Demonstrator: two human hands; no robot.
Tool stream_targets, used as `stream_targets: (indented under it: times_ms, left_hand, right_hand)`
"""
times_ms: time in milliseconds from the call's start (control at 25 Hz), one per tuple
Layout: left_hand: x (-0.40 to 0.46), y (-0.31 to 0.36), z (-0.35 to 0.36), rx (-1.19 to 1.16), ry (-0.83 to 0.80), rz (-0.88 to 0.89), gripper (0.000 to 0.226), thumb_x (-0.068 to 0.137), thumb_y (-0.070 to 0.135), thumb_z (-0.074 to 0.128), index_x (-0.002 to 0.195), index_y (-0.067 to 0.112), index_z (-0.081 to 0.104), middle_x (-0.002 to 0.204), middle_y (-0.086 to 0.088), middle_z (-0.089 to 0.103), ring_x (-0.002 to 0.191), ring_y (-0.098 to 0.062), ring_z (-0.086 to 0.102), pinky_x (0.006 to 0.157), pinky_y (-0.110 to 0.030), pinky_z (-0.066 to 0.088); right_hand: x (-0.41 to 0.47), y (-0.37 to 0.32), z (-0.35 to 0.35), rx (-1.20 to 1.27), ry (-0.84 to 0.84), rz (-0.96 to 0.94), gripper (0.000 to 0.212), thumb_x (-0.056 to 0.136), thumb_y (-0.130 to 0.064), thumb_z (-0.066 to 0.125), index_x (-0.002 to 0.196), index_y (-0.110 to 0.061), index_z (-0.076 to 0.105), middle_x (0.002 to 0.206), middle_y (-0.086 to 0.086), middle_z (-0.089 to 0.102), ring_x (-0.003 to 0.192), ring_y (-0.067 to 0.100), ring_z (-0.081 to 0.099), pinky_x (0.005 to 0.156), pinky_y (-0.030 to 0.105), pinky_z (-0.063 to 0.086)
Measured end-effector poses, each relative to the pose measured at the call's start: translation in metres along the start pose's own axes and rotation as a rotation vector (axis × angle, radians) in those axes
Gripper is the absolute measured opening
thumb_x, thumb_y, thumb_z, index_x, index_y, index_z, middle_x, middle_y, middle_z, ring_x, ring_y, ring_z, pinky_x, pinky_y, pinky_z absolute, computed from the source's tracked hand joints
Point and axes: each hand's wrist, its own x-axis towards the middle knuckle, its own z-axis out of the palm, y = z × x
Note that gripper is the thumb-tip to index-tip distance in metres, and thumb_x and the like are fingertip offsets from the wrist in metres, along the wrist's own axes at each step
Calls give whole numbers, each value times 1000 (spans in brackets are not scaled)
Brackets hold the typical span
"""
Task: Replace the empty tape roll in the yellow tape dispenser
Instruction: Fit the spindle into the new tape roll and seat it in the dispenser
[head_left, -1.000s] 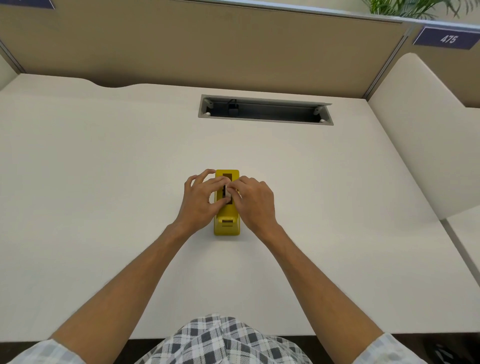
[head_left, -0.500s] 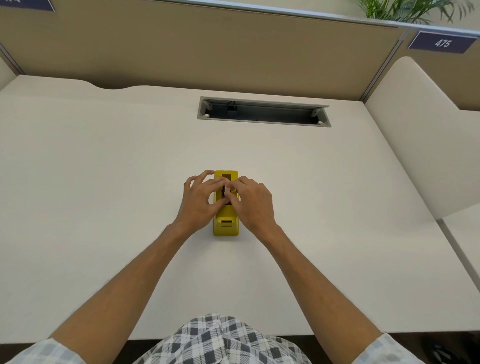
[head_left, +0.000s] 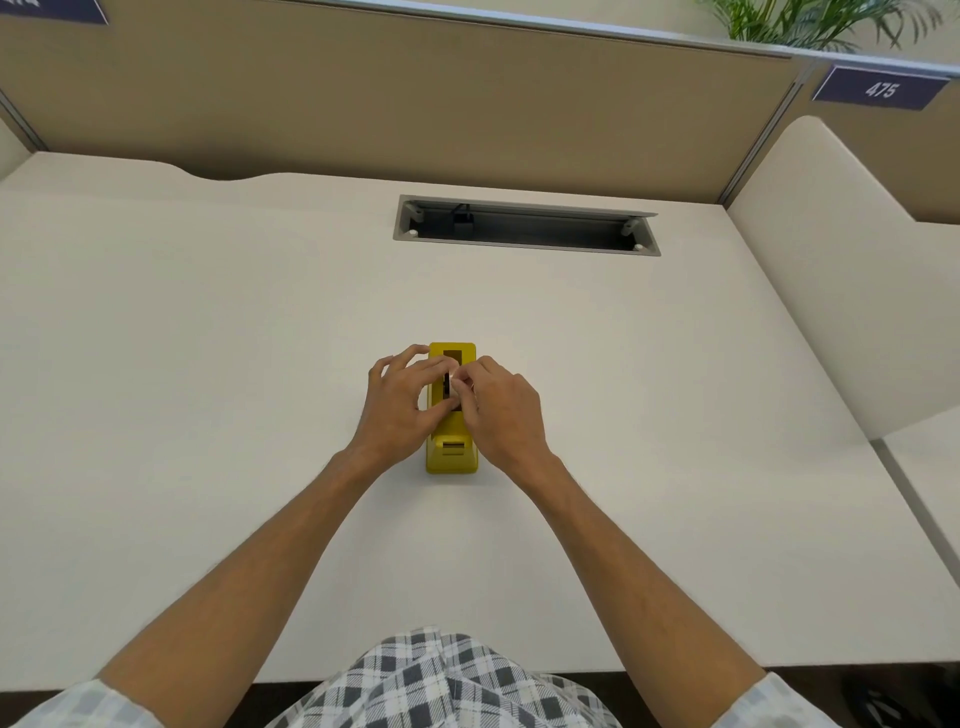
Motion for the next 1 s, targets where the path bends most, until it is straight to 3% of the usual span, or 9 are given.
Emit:
stream_targets:
  times_ms: [120, 200, 360, 520, 800, 1000]
  left_hand:
    - [0, 2, -1, -62, 3, 5, 33, 85, 29, 66, 116, 18, 66, 119, 5, 67, 122, -17, 51, 102, -44, 40]
    - [-1, 3, -1, -88, -4, -16, 36, 84, 23, 70, 119, 15, 65, 121, 2, 66, 123, -16, 50, 102, -42, 44]
    - [-1, 1, -2, -131, -29, -64, 40, 83, 8, 65, 122, 17, 63, 127, 2, 62, 127, -9, 44, 104, -31, 39]
    - [-1, -1, -4, -122, -45, -93, 47, 83, 1, 62, 127, 16, 60, 133, 0, 59, 131, -14, 43, 106, -27, 34]
    - [-3, -3, -3, -116, -79, -128, 49, 86, 1, 60, 132, 18, 56, 138, 0, 54, 134, -14, 41, 108, -29, 33]
    - [-4, -4, -2, -99, -89, -127, 50, 87, 4, 59, 133, 21, 54, 139, 0, 53, 134, -13, 40, 106, -25, 32]
  right_hand:
    - [-2, -1, 0, 1, 2, -12, 23, 101, -21, 47, 107, -10, 67, 98, 5, 67, 78, 25, 61, 68, 34, 47]
    - [-3, -1, 1, 11, 7, -10, 22, 100, -20, 49, 106, -11, 68, 97, 5, 67, 78, 25, 61, 68, 36, 48]
    - [-9, -2, 5, 9, 22, -4, 20, 99, -20, 51, 104, -11, 68, 95, 5, 66, 77, 26, 61, 69, 39, 49]
    - [-15, -2, 10, 22, 51, 7, 18, 98, -19, 55, 100, -11, 70, 92, 5, 67, 73, 26, 61, 66, 38, 49]
    - [-25, -2, 14, 34, 67, 18, 18, 97, -19, 57, 101, -10, 71, 89, 6, 68, 73, 25, 61, 65, 39, 50]
    - [-30, 1, 12, 45, 69, 20, 18, 97, -20, 58, 101, -10, 72, 87, 6, 68, 70, 23, 60, 62, 28, 39]
